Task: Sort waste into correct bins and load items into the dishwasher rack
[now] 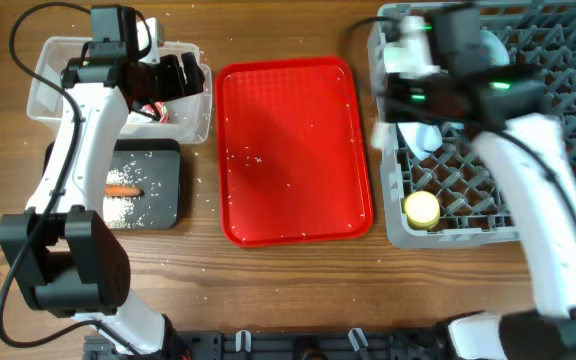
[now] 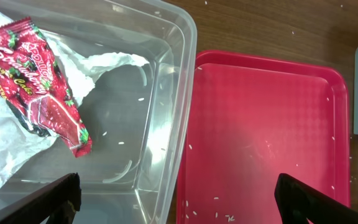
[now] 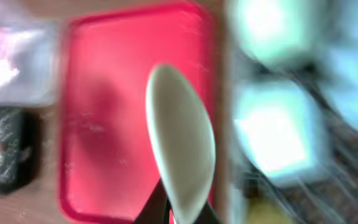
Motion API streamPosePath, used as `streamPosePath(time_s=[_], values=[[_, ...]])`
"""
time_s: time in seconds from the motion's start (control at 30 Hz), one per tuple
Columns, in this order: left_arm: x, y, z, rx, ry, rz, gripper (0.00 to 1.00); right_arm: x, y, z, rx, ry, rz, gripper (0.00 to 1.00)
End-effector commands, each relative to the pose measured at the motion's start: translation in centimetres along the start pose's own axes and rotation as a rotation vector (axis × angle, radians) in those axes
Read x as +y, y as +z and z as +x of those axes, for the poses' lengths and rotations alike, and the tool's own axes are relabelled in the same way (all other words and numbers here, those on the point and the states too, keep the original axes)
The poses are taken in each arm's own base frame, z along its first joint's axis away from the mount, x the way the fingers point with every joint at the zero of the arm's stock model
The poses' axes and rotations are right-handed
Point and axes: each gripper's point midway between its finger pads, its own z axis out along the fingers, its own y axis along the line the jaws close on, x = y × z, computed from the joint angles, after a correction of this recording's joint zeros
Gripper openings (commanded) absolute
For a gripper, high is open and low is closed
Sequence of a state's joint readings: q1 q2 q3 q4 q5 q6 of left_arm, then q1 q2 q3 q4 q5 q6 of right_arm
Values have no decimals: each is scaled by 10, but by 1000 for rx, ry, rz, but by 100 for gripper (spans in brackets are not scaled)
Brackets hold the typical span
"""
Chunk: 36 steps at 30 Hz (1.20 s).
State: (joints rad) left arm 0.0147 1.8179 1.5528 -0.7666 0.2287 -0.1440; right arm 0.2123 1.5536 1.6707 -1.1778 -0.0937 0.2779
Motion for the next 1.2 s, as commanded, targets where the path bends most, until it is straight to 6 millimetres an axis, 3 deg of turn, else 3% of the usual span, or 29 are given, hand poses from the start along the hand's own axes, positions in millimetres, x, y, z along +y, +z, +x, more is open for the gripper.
streamPosePath(time_s=[0.0, 0.13, 0.27, 0.3, 0.33, 0.37, 0.4, 0.5, 0.63, 0.67, 0.7, 0.77, 0.93, 1.03, 1.17], values=[[1, 0, -2, -5, 6, -9, 100, -101, -27, 7, -51, 424, 314, 4], [1, 0, -2, -4, 6, -10, 100, -180, -17, 44, 10, 665, 485, 4], [1, 0, -2, -5, 6, -9, 100, -207, 12, 79, 89, 767, 486, 6], [1, 0, -2, -4, 6, -9, 100, -207, 17, 83, 100, 768, 485, 22], [1, 0, -2, -4, 5, -9, 100, -207, 19, 86, 108, 769, 484, 56], [1, 0, -2, -4, 6, -9, 100, -205, 20, 85, 111, 756, 468, 70], [1, 0, -2, -4, 5, -9, 100, -201, 21, 82, 111, 738, 438, 76], [1, 0, -2, -4, 5, -9, 100, -187, 15, 71, 85, 694, 352, 83], [1, 0, -2, -4, 5, -10, 100, -159, -34, 45, -58, 537, 230, 88], [1, 0, -2, -4, 5, -9, 100, -144, -59, 40, -124, 443, 178, 95], [1, 0, -2, -4, 5, -9, 100, -131, -82, 41, -179, 365, 149, 100], [1, 0, -2, -4, 5, -9, 100, -117, -112, 52, -250, 281, 132, 100], [1, 0, -2, -4, 5, -9, 100, -68, -164, 83, -389, 164, -24, 100], [1, 0, -2, -4, 5, -9, 100, -55, -182, 101, -436, 223, -66, 100], [1, 0, -2, -4, 5, -9, 100, -54, -184, 107, -436, 230, -69, 100]])
